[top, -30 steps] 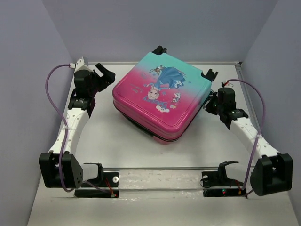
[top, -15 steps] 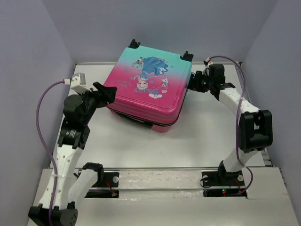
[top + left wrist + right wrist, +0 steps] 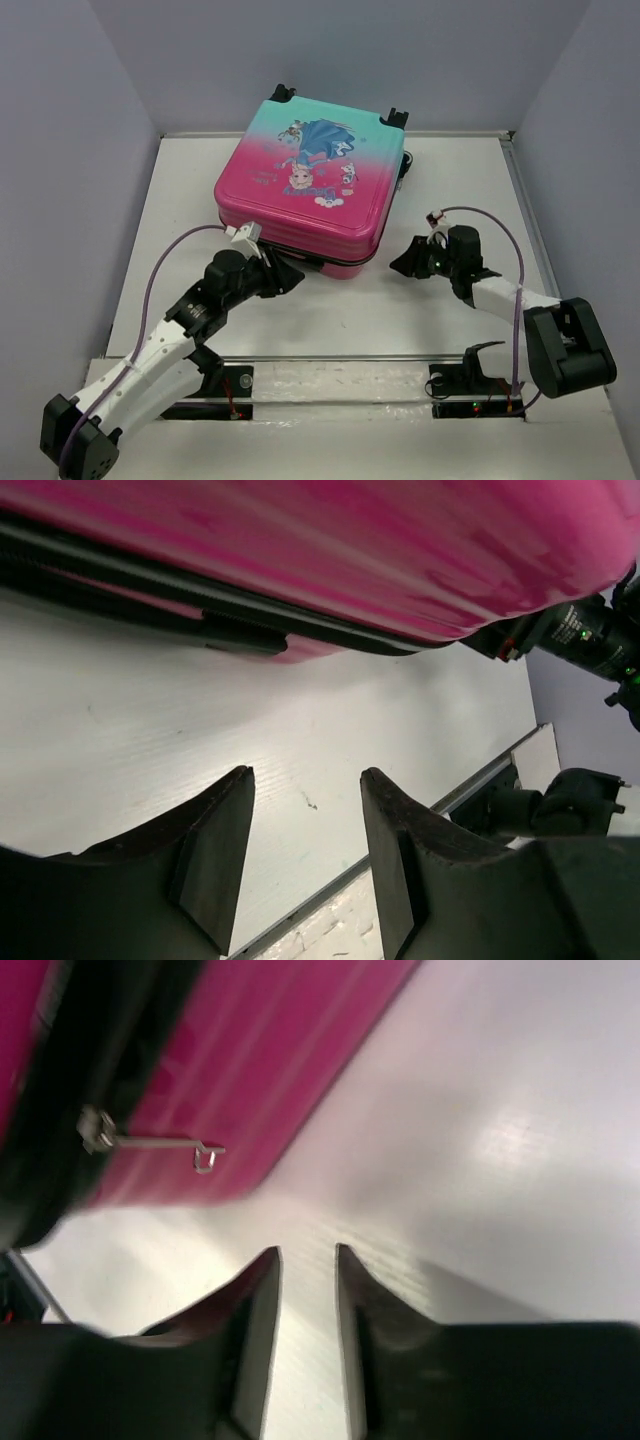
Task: Pack the luggage
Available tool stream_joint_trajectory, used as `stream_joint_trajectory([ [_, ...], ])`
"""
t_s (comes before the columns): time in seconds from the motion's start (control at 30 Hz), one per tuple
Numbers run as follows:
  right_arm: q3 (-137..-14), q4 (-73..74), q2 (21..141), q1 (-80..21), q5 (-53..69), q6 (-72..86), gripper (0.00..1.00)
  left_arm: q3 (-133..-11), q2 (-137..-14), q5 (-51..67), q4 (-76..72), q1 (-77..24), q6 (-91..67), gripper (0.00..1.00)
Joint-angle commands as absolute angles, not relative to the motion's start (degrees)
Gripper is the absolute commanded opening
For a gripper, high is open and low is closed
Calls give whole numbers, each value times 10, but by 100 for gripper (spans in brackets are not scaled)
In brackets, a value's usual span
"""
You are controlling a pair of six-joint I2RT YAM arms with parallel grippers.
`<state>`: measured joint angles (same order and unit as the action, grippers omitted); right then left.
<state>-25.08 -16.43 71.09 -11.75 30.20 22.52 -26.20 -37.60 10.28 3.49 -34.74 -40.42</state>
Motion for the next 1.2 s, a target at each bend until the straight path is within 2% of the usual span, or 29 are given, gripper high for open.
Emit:
stream_joint_trajectory([
  [0.0, -234, -352, 722, -134, 372, 204, 47, -258, -404, 105, -72, -354, -430, 59],
  [0.3, -231, -517, 816, -158, 395, 137, 56, -278, -488, 101, -116, -360, -410, 62],
  [0.6, -242, -600, 859, -158, 420, 123, 55, -287, -533, 94, -137, -361, -403, 62],
  [0.77, -250, -659, 903, -158, 444, 148, 37, -300, -554, 90, -151, -361, -401, 61],
  [0.87, -239, -736, 914, -158, 441, 188, 18, -301, -557, 86, -162, -361, -400, 61],
  [0.97, -229, -766, 918, -158, 431, 207, 7, -301, -560, 84, -170, -361, -400, 61],
  [1.07, -212, -800, 913, -158, 424, 235, 7, -303, -563, 81, -182, -361, -400, 61],
  [1.17, -186, -742, 862, -186, 389, 226, 7, -312, -570, 76, -199, -361, -399, 61],
])
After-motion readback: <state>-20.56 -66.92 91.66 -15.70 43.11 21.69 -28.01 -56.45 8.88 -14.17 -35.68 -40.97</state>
